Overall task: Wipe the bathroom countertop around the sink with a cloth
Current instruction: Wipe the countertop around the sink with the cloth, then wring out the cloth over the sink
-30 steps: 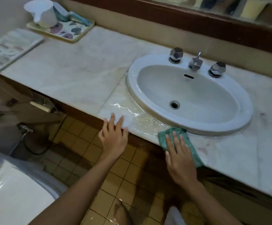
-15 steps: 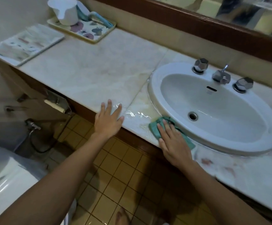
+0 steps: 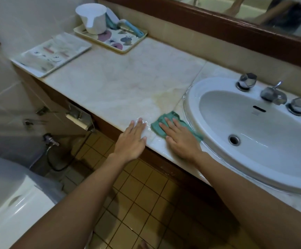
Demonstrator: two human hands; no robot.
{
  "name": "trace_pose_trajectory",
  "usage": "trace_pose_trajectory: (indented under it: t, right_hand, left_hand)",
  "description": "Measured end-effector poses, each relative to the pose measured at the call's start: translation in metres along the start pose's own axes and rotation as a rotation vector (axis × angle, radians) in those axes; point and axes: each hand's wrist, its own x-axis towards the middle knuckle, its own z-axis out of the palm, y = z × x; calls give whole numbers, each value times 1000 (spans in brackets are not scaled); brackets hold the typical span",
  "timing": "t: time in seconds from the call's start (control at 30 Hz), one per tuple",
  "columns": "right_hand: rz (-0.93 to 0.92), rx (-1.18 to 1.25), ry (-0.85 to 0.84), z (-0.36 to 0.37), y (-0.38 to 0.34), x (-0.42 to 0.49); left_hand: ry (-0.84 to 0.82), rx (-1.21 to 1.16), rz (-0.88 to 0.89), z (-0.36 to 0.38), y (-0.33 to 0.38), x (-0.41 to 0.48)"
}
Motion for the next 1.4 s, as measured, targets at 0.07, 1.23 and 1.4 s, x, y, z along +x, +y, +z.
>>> trace_pose_trajectory:
  t: [0.07, 1.23, 1.4]
  right_hand:
    - [-52, -41, -1, 4, -7, -21]
    - [233, 2332, 40, -146, 154, -236]
    - [237, 2173, -45, -167, 173, -217]
  left_hand:
    - [-4, -115, -11, -4, -1, 1]
    - [147, 420, 1273, 38, 291, 16]
    - [175, 449, 1396, 25, 329, 58]
